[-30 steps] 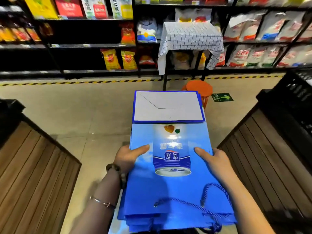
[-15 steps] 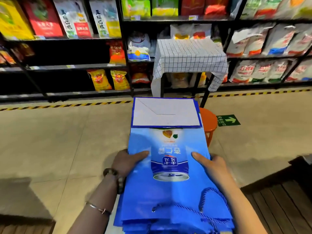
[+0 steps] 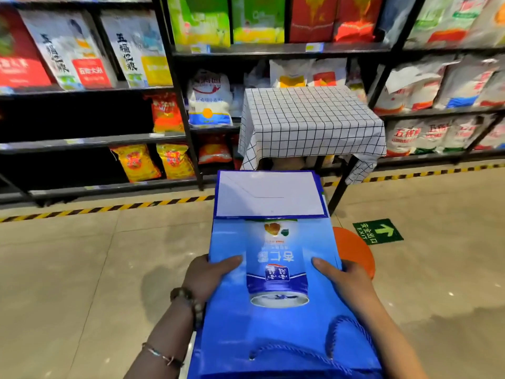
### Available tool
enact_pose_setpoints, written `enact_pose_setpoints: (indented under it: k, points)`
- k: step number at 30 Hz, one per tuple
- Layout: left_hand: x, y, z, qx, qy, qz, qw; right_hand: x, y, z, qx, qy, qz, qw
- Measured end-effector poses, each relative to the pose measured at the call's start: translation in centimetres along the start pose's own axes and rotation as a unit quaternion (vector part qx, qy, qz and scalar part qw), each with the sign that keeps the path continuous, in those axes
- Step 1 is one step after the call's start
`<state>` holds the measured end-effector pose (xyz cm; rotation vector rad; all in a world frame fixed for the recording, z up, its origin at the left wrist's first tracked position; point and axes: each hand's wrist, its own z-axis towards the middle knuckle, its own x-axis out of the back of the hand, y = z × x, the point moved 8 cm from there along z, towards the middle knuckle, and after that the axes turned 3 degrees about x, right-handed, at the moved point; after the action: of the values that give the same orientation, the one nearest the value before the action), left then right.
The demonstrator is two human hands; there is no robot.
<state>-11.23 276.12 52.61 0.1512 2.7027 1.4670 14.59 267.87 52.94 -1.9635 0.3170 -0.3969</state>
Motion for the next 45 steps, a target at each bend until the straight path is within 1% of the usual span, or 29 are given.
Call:
enact_pose_setpoints:
  k: [6,12,16,19,24,28,33,35,38,42,45]
  points:
    - [-1.7,7.9,11.4,0.011,-0.023,0.024,0.999,-2.3,-5.9,10.9,-0.015,0.025,-0.017,0.999]
    - [-5.5,14.3,21.7,0.017,-0.058,0.019,0.998,-1.8,-10.9,21.3,-0.01,0.064,-0.022,0.998]
    - [-8.4,19.1,29.2,0.004,-0.063,0.021,0.998,-1.4,-13.6,30.0,-0.004,0.085,-0.026,0.996]
    - [-10.7,22.9,34.5,0.003,-0.056,0.019,0.998,-0.9,-16.7,36.2,0.009,0.086,-0.037,0.996]
    - [-13.9,28.1,42.4,0.0,-0.054,0.035,0.998,-0.4,-20.7,44.9,-0.001,0.096,-0.05,0.994]
    - [-15.4,31.2,48.0,0.012,-0.045,0.035,0.998,-0.5,-23.4,50.7,-0.018,0.094,-0.072,0.993]
    - [-18.0,34.9,54.3,0.005,-0.076,0.032,0.997,-0.7,-26.3,56.2,-0.019,0.107,-0.086,0.99]
    - [-18.8,36.2,56.2,0.004,-0.081,0.032,0.996,-0.6,-27.0,58.0,-0.033,0.113,-0.084,0.99]
    - [-20.0,37.4,58.4,0.008,-0.084,0.031,0.996,-0.5,-28.1,61.0,-0.045,0.094,-0.082,0.991]
    - [-21.5,37.7,61.4,0.021,-0.069,0.018,0.997,0.4,-28.2,65.0,-0.064,0.076,-0.084,0.992]
    - [-22.8,37.7,63.0,0.02,-0.039,0.045,0.998,1.4,-28.1,68.1,-0.082,0.047,-0.076,0.993]
